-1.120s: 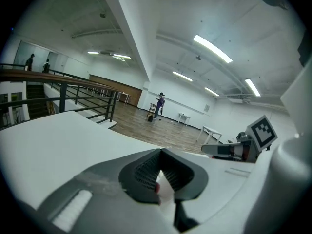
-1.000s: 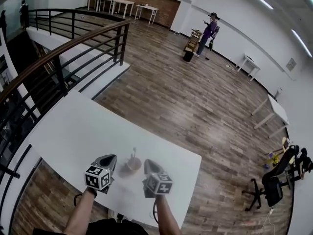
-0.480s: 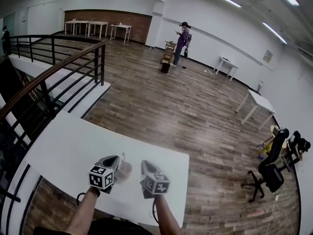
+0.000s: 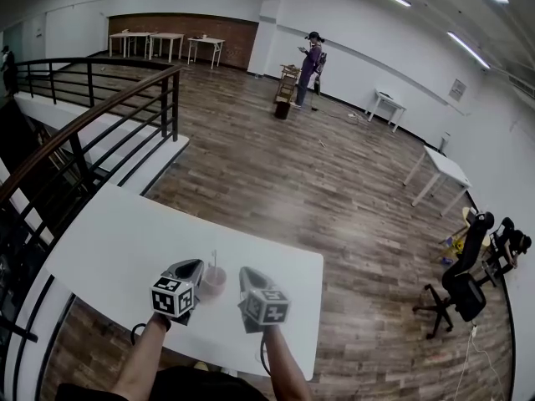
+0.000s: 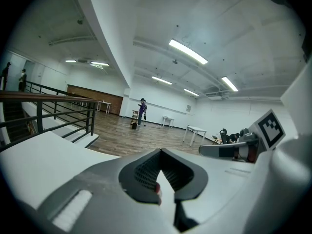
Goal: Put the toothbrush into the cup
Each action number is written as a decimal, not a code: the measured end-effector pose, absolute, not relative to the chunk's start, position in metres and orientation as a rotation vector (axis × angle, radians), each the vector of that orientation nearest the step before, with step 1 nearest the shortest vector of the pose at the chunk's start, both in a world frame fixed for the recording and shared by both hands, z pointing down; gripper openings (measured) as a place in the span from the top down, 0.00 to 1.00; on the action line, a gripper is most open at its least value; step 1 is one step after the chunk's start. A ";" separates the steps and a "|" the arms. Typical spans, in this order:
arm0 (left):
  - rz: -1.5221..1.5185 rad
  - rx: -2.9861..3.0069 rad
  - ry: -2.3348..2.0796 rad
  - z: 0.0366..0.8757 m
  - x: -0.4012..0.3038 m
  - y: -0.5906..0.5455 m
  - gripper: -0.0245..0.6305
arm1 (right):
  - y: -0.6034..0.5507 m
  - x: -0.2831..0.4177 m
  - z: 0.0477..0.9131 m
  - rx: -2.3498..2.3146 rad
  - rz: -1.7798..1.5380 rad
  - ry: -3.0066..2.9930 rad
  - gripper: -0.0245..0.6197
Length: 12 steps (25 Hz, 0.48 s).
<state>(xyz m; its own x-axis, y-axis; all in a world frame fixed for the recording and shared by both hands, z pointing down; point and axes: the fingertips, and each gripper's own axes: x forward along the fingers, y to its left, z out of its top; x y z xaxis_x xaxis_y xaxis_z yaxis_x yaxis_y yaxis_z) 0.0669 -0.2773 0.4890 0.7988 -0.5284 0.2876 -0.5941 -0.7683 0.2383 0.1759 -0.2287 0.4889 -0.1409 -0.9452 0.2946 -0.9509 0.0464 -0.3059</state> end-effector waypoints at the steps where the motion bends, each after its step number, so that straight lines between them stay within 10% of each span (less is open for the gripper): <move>1: 0.290 2.666 -0.862 0.489 0.065 -0.277 0.95 | -0.229 0.174 0.489 2.045 0.683 -2.268 0.95; 12: 0.284 2.654 -0.905 0.485 0.053 -0.273 0.95 | -0.226 0.163 0.489 1.986 0.686 -2.301 0.95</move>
<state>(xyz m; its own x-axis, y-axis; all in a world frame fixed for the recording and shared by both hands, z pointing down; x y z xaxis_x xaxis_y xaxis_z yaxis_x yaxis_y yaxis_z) 0.0534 -0.2733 0.4848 0.7795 -0.5568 0.2869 -0.6209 -0.7474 0.2364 0.1633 -0.2263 0.4887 -0.1873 -0.9354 0.2998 -0.9468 0.0906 -0.3088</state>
